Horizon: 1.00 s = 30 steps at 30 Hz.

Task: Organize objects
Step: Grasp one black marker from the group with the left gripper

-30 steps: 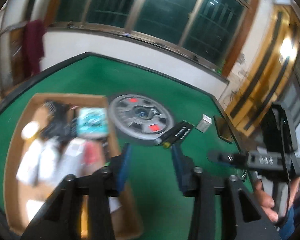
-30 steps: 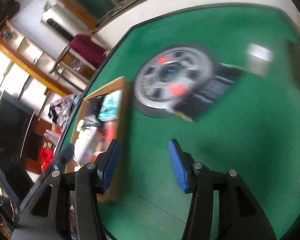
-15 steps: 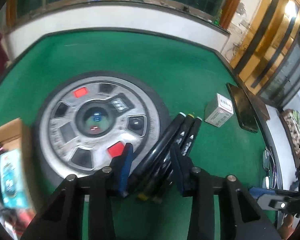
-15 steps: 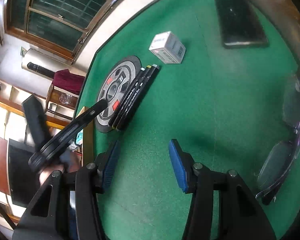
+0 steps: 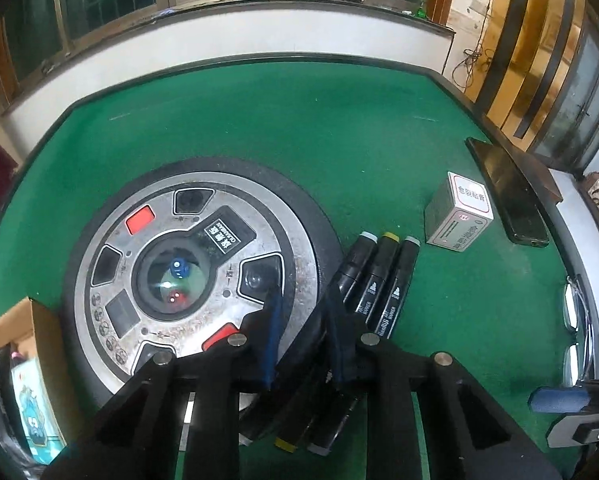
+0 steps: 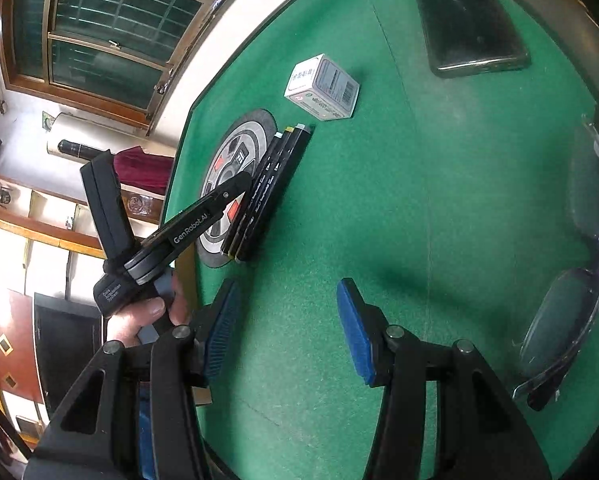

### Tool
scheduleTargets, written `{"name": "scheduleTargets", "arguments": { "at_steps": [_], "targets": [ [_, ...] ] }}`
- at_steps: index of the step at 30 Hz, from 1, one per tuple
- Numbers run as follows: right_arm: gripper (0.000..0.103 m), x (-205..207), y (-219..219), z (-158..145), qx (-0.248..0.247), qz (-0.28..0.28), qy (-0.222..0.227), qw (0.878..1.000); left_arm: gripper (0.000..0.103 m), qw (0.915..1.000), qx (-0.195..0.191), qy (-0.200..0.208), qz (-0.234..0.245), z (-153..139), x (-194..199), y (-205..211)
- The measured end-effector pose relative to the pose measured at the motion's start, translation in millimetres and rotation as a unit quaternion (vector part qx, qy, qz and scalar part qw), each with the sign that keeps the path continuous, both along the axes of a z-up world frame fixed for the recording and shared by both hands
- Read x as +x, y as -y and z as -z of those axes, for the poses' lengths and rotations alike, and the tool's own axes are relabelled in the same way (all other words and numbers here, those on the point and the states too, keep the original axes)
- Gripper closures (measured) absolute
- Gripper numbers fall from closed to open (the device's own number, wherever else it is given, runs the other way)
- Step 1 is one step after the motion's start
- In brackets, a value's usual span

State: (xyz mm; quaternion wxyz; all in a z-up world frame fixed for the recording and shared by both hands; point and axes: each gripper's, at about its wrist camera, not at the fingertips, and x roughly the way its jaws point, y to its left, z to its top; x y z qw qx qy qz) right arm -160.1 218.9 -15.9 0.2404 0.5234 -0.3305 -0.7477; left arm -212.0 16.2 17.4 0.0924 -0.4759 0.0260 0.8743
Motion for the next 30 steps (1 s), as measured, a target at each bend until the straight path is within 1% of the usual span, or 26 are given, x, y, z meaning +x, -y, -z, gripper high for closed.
{"name": "scheduleTargets", "arguments": {
  "at_steps": [4,6,7,8,9,10,12,14,15,16,18,20,21,24,25,26,27,29,30],
  "targets": [
    [0.054,1,-2,1,0.001,0.004,0.001,1.0,0.085,0.9999,-0.006,-0.011,0.009,-1,5,2],
    [0.054,1,-5,1,0.001,0.007,0.0,1.0,0.085,0.9995,0.013,-0.001,0.029,2,9,4],
    [0.054,1,-6,0,0.0,0.008,0.0,1.0,0.085,0.9993,0.012,-0.002,0.036,2,11,3],
    [0.054,2,-6,0,-0.001,0.009,-0.001,1.0,0.085,0.9991,0.003,0.0,0.041,3,12,3],
    [0.054,2,-7,-2,-0.003,0.009,-0.002,1.0,0.083,0.9989,-0.011,0.011,0.045,6,11,2],
    [0.054,1,-7,-2,-0.004,0.008,-0.003,1.0,0.083,0.9981,-0.029,0.018,0.052,11,11,0],
    [0.054,1,-7,-2,-0.005,0.007,-0.003,1.0,0.083,0.9977,-0.038,0.006,0.055,11,15,-2],
    [0.054,1,-6,-2,-0.008,0.005,-0.001,1.0,0.083,0.9987,-0.028,0.014,0.04,10,17,-3],
    [0.054,1,-7,-2,-0.009,0.005,0.0,1.0,0.089,0.9989,-0.025,0.015,0.037,10,19,-5],
    [0.054,1,-7,-2,-0.01,0.005,0.0,1.0,0.091,0.9992,-0.017,0.015,0.034,10,25,-9],
    [0.054,2,-9,-2,-0.01,0.008,-0.001,1.0,0.092,0.9994,-0.009,0.012,0.033,10,39,-21],
    [0.054,3,-10,-4,-0.005,0.011,-0.002,1.0,0.092,0.9997,0.015,0.007,0.018,11,59,-27],
    [0.054,3,-11,-4,-0.002,0.013,-0.003,1.0,0.092,0.9997,0.021,0.004,0.013,11,66,-28],
    [0.054,4,-11,-5,0.015,0.016,-0.007,1.0,0.092,0.999,0.034,-0.009,-0.025,11,83,-21],
    [0.054,4,-9,-6,0.022,0.014,-0.011,1.0,0.092,0.9985,0.028,-0.015,-0.045,11,86,-15],
    [0.054,3,-7,-7,0.033,0.013,-0.018,0.999,0.092,0.9981,0.028,-0.018,-0.051,11,88,-11],
    [0.055,3,-3,-10,0.055,0.012,-0.029,0.998,0.092,0.998,0.036,-0.019,-0.049,11,89,-7],
    [0.06,2,3,-14,0.1,0.014,-0.049,0.994,0.092,0.9975,0.05,-0.021,-0.045,11,89,-1],
    [0.062,0,8,-16,0.119,0.013,-0.058,0.991,0.092,0.9976,0.049,-0.024,-0.043,12,88,-1]
  ]
}}
